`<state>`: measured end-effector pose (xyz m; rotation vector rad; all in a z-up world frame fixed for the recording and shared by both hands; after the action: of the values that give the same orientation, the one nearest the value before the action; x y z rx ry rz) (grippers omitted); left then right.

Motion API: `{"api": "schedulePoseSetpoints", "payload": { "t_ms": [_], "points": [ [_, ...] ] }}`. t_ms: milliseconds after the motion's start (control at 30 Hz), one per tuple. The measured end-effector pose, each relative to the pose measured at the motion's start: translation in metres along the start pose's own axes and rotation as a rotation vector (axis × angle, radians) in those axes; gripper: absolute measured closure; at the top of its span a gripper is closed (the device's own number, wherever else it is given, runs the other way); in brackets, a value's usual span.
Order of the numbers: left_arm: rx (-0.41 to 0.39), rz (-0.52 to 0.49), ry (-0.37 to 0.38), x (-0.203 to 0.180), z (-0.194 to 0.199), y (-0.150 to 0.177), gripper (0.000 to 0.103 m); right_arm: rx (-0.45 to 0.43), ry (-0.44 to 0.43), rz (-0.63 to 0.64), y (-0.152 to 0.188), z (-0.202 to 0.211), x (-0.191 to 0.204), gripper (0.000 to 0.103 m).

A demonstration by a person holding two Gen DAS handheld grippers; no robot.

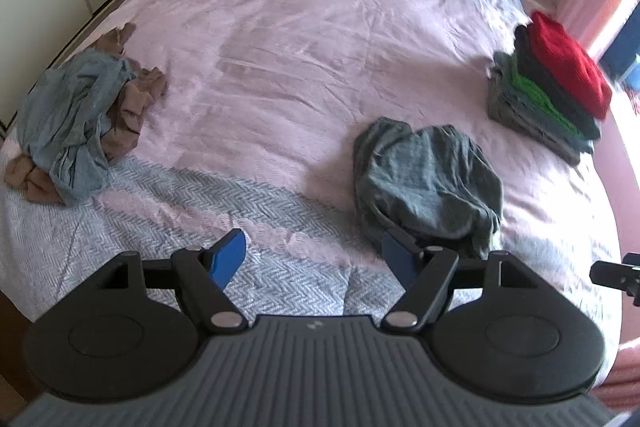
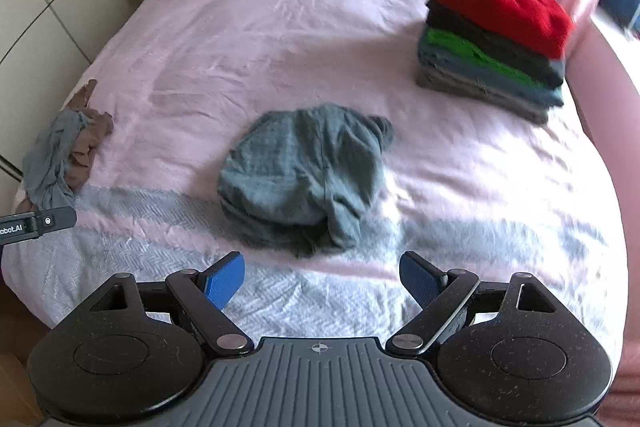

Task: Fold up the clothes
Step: 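Lift the grey garment and drop it on the open bed, then move both tools toward the dropped grey garment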

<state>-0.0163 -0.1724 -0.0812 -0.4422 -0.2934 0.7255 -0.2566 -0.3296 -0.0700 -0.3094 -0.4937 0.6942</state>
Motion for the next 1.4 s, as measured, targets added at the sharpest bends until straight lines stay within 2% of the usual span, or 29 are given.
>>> {"api": "schedulePoseSetpoints", "payload": {
  "t_ms": [300,567,800,1000,1233,1400],
  "points": [
    [-0.048,-0.154,0.049,-0.017,0.009,-0.009,0.030,-0.035,0.051,-0.088,0.014,0.006,0.006,0.016],
    [-0.045,-0.229,0.080,0.009,0.004,-0.014,0.030,-0.034,0.082,-0.148,0.033,-0.007,0.041,0.016],
    [-0.037,-0.273,0.110,0.016,-0.006,-0.015,0.030,0.008,0.113,-0.203,0.055,-0.027,0.063,0.016],
    [-0.030,-0.310,0.135,0.022,-0.014,-0.015,0.030,0.000,0.134,-0.217,0.055,-0.029,0.070,0.016],
    [-0.020,-0.283,0.118,0.007,-0.020,-0.015,0.030,-0.006,0.143,-0.228,0.051,-0.028,0.063,0.016],
    [-0.013,-0.264,0.105,-0.003,-0.023,-0.015,0.030,-0.001,0.144,-0.220,0.047,-0.024,0.044,0.016]
  ]
}}
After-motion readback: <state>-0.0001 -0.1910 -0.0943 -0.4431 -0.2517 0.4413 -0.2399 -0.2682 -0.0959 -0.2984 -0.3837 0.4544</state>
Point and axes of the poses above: each gripper's, at about its wrist camera, not at the fingertips, and z roughly against the way its jaws point, x to its left, y to its underside, the point moved 1 cm from there along -z, roughly the way its jaws point, and after that the axes turned 13 degrees about -y, right-handed, at the moved point
